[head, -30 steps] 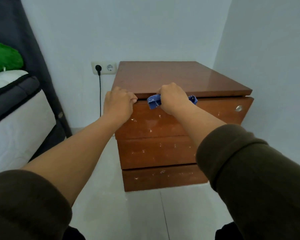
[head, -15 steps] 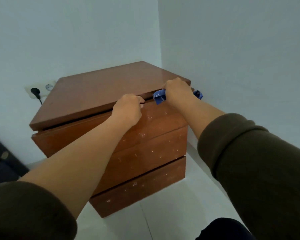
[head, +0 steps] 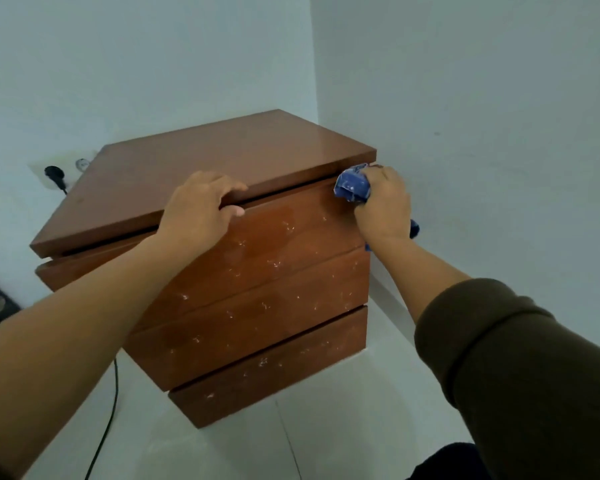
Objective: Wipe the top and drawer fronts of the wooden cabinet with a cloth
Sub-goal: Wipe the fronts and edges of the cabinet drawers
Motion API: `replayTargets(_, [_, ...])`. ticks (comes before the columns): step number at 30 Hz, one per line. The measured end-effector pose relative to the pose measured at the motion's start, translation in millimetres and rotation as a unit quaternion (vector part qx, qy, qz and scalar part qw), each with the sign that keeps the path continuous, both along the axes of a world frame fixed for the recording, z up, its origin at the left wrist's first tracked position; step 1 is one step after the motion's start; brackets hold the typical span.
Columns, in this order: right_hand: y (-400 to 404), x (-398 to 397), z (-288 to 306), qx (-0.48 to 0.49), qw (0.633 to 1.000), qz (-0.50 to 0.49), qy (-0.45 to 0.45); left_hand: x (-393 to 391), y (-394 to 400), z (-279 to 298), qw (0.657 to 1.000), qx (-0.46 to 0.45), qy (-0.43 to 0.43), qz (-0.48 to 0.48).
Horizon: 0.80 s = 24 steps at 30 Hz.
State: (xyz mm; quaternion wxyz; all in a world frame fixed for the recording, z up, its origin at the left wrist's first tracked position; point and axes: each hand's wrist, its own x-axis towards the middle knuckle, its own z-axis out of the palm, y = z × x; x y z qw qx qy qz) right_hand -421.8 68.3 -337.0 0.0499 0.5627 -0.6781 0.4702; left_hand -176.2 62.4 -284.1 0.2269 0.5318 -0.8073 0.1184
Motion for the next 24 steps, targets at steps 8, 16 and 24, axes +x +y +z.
replayTargets(8, [-19,15,-2,0.09,0.995,-0.026,0.024,5,-18,-2,0.999,-0.017,0.03,0.031])
replayTargets(16, [-18,26,1,0.117,0.99,-0.043,0.071,8,-12,0,0.999,-0.024,0.042,0.02])
replayTargets(24, [23,98,34,-0.035,0.969,0.122,0.213,122,18,-8,0.996,-0.031,0.074,0.051])
